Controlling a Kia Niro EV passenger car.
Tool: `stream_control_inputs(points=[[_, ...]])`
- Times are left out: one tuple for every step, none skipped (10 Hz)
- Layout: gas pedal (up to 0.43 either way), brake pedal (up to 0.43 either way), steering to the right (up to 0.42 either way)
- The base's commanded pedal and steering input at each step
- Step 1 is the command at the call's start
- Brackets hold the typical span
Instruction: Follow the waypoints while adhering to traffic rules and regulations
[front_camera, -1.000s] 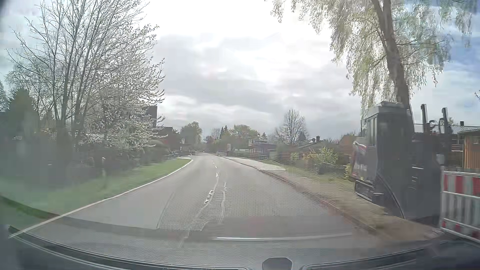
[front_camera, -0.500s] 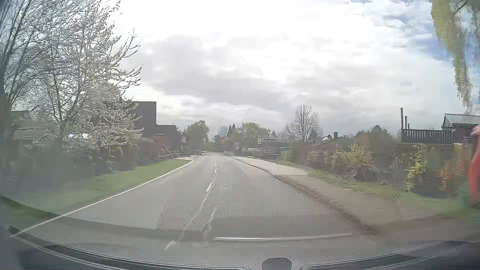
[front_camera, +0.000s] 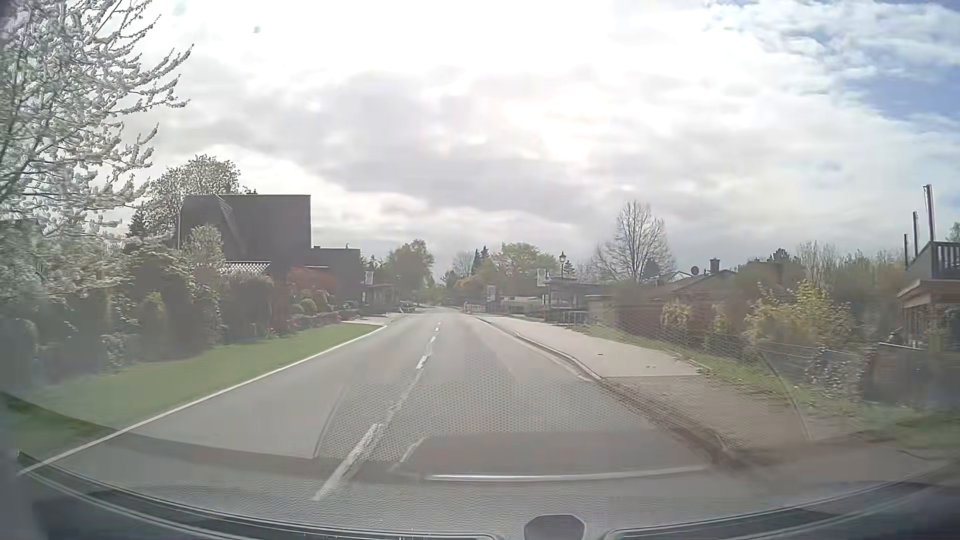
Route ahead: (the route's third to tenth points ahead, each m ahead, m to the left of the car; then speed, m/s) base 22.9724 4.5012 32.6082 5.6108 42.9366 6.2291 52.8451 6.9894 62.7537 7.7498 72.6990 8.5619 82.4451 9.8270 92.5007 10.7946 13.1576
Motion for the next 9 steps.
stream_control_inputs(points=[[0.169, 0.000, -0.027], [0.169, 0.000, -0.027], [0.169, 0.000, -0.027], [0.177, 0.000, -0.027], [0.177, 0.000, -0.027], [0.177, 0.000, -0.027], [0.177, 0.000, -0.027], [0.177, 0.000, -0.026], [0.177, 0.006, -0.026]])
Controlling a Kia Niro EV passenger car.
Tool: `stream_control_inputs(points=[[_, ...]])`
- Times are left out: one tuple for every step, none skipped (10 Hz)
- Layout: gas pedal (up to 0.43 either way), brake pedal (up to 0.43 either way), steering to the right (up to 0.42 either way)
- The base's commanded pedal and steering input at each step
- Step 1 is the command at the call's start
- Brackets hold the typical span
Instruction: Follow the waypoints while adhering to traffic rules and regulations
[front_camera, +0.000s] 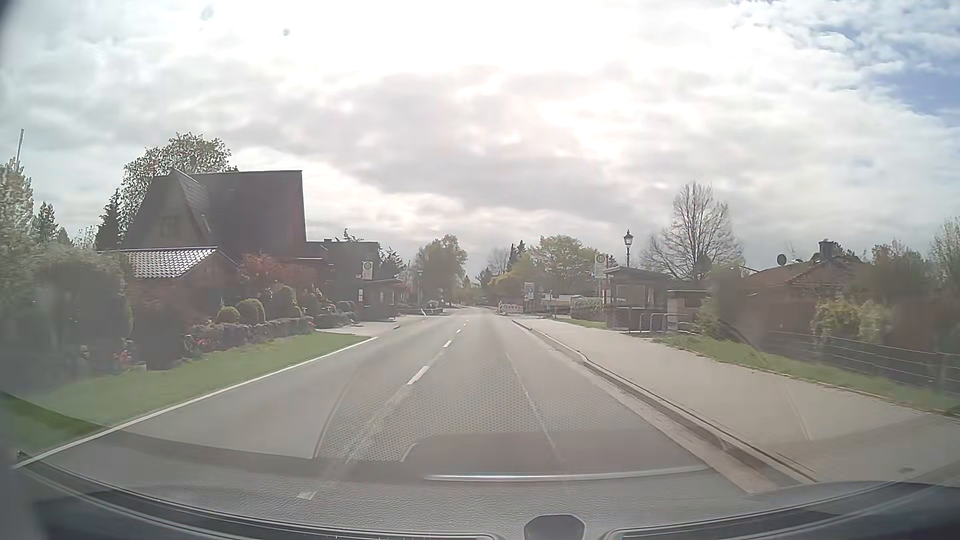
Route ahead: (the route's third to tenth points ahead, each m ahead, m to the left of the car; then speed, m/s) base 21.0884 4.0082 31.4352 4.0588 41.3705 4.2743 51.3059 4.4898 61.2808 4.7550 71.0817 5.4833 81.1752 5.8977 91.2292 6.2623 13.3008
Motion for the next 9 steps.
stream_control_inputs(points=[[0.177, 0.000, -0.020], [0.177, 0.000, -0.016], [0.177, 0.006, -0.011], [0.177, 0.006, -0.011], [0.177, 0.006, -0.011], [0.177, 0.000, -0.010], [0.177, 0.006, -0.011], [0.169, 0.006, -0.011], [0.169, 0.006, -0.010]])
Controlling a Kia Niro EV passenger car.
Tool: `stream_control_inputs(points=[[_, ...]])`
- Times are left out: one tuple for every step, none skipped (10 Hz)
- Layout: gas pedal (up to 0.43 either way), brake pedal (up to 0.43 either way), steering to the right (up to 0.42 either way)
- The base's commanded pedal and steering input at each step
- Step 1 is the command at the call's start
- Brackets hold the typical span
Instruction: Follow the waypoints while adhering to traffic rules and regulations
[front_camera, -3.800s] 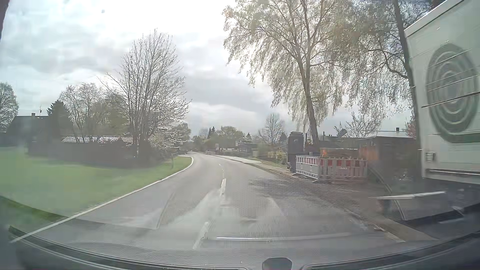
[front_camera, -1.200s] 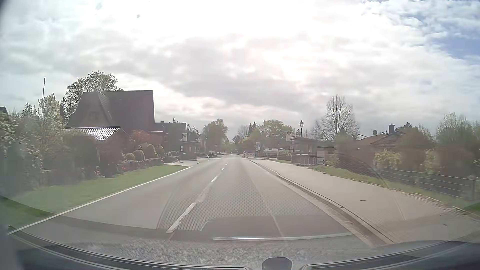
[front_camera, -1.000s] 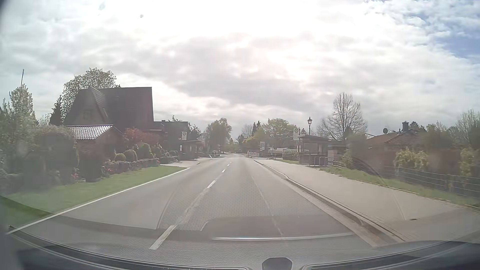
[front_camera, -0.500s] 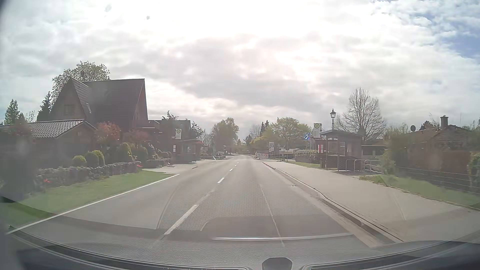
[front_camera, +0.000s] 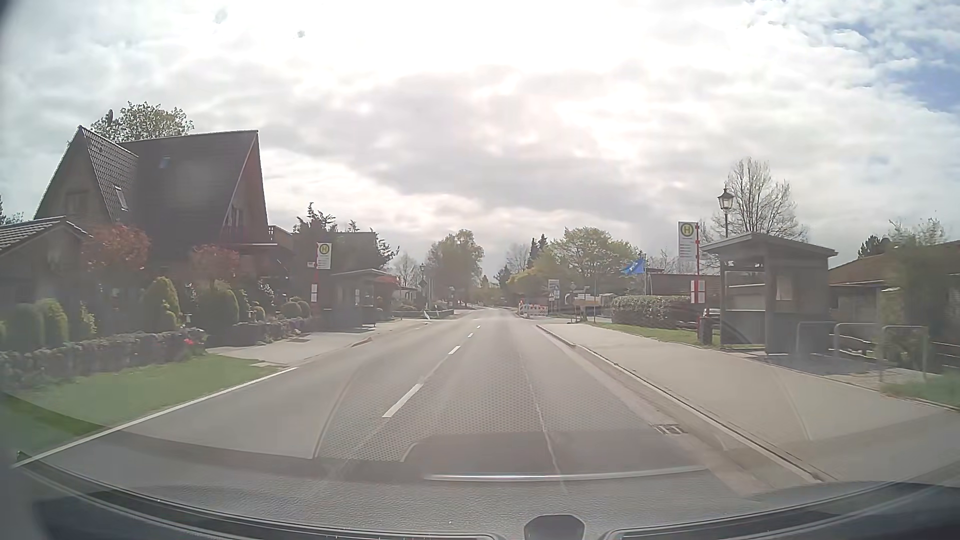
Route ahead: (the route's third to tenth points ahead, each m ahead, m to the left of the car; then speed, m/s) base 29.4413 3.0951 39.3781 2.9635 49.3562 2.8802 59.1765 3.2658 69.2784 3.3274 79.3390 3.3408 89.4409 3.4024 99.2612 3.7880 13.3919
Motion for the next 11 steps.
stream_control_inputs(points=[[0.169, 0.000, -0.008], [0.169, 0.000, -0.006], [0.169, 0.000, -0.004], [0.177, 0.000, -0.004], [0.177, 0.006, -0.004], [0.197, 0.000, -0.004], [0.197, 0.000, -0.004], [0.197, 0.000, -0.004], [0.197, 0.006, -0.005], [0.189, 0.000, -0.004], [0.177, 0.000, -0.004]])
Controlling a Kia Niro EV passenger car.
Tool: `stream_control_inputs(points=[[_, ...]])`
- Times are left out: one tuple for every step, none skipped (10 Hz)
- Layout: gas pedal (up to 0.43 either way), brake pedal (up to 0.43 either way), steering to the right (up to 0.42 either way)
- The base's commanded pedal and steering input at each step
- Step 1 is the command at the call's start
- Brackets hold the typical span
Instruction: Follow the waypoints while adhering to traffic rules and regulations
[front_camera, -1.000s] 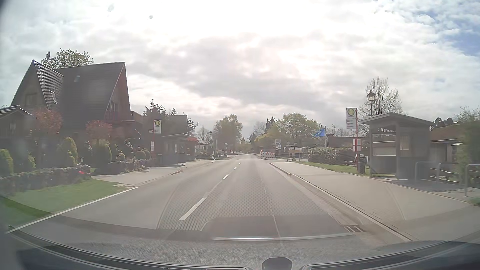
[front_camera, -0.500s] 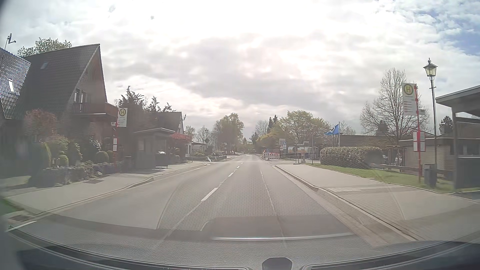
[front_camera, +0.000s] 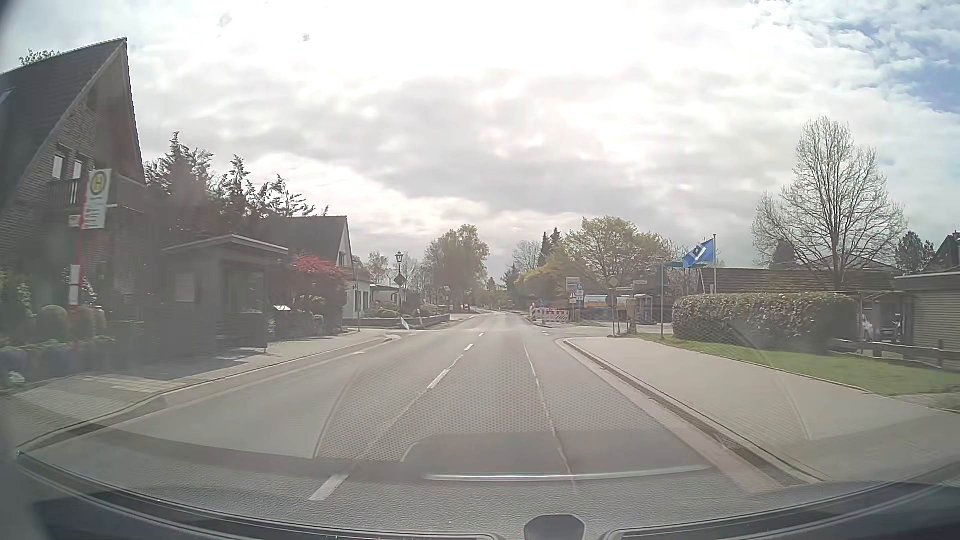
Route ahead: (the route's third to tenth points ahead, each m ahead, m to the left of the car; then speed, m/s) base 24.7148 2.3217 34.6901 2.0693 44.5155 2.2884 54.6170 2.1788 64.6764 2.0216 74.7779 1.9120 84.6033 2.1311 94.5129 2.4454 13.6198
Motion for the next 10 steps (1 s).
stream_control_inputs(points=[[0.169, 0.000, -0.004], [0.169, 0.000, -0.003], [0.169, 0.000, 0.000], [0.169, 0.000, 0.002], [0.169, 0.000, 0.002], [0.169, 0.000, 0.002], [0.169, 0.000, 0.002], [0.169, 0.000, 0.002], [0.177, 0.000, 0.001], [0.177, 0.000, 0.001]])
